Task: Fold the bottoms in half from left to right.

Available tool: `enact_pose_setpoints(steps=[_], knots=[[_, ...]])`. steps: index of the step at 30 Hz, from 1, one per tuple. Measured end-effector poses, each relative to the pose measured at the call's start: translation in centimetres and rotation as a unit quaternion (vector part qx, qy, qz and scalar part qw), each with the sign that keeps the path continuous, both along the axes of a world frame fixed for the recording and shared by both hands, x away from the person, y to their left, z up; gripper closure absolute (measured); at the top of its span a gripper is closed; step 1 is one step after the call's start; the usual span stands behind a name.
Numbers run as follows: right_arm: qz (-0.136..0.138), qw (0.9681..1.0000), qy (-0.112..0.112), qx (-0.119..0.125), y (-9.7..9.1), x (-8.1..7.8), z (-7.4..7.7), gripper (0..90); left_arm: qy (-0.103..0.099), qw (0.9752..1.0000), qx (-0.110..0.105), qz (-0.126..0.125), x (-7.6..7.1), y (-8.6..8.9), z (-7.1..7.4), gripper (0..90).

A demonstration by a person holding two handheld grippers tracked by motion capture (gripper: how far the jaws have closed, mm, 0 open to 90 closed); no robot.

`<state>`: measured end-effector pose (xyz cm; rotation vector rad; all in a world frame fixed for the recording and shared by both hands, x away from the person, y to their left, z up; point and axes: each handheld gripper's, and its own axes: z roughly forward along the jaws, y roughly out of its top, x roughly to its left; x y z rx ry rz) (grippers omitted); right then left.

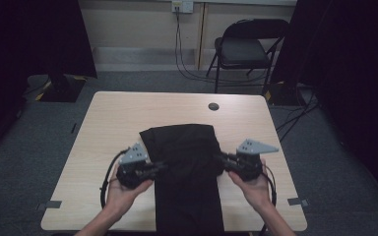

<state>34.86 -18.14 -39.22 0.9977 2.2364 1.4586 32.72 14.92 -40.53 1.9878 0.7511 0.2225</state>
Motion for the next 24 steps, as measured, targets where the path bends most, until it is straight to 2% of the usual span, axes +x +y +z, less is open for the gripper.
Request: enact_pose_setpoints(steps=[1,2,3,4,5,6,8,9,10,11,12,14,18,19,21,23,24], knots=[[0.002,0.9998,0.016,-0.009,0.0,-0.5,-1.4,81.9,0.015,0.9999,0.005,0.004,0.1,0.1,-1.3,86.2],[0.006,0.9993,0.031,-0.022,0.0,-0.8,-2.8,81.9,0.042,0.9991,-0.002,0.008,0.4,0.2,-2.6,86.1],[0.011,0.9985,0.045,-0.031,0.0,-1.0,-4.1,81.9,0.071,0.9975,0.003,0.01,0.6,0.2,-4.2,86.2],[0.015,0.9972,0.062,-0.039,0.1,-1.0,-5.5,81.9,0.084,0.9963,0.017,0.006,0.7,0.1,-5.1,86.1],[0.017,0.9961,0.075,-0.042,0.1,-0.9,-6.3,82.0,0.093,0.9949,0.04,0.007,0.8,-0.3,-6.1,86.2],[0.022,0.9945,0.089,-0.051,0.4,-0.7,-7.4,81.9,0.088,0.9948,0.052,0.007,1.0,-0.4,-6.6,86.1],[0.025,0.9925,0.089,-0.08,1.0,-0.4,-8.2,82.0,0.088,0.994,0.063,0.014,1.2,-0.8,-7.6,86.2],[0.023,0.9922,0.095,-0.078,1.2,-0.1,-8.5,82.0,0.083,0.9942,0.065,0.024,1.4,-1.0,-7.8,86.2],[0.014,0.9919,0.102,-0.074,1.2,0.5,-8.9,82.0,0.073,0.9943,0.075,0.021,1.7,-1.2,-7.9,86.2],[0.009,0.9911,0.107,-0.078,1.2,0.9,-9.2,82.0,0.059,0.9941,0.089,0.02,2.0,-1.3,-8.0,86.1],[0.004,0.99,0.109,-0.089,1.2,1.3,-9.7,82.1,0.054,0.9938,0.095,0.021,2.6,-1.3,-8.1,86.1],[0.006,0.9907,0.091,-0.101,1.5,2.4,-10.2,82.2,0.047,0.9937,0.095,0.038,3.7,-1.2,-8.3,86.1],[-0.015,0.9922,0.075,-0.098,2.3,5.1,-10.5,82.3,0.024,0.9923,0.104,0.063,6.5,-1.1,-8.5,86.0],[-0.019,0.9925,0.074,-0.096,2.3,5.6,-10.6,82.3,0.026,0.9927,0.095,0.07,7.3,-1.0,-8.6,86.1],[-0.03,0.9932,0.071,-0.086,2.6,7.0,-10.7,82.3,0.023,0.9921,0.091,0.083,9.2,-0.9,-8.8,86.0],[-0.039,0.9933,0.068,-0.085,2.9,8.1,-10.8,82.3,0.02,0.9917,0.089,0.091,10.3,-0.8,-8.8,86.0],[-0.045,0.9932,0.07,-0.082,3.0,8.8,-10.8,82.2,0.028,0.9916,0.079,0.099,10.8,-0.7,-8.9,85.9]])
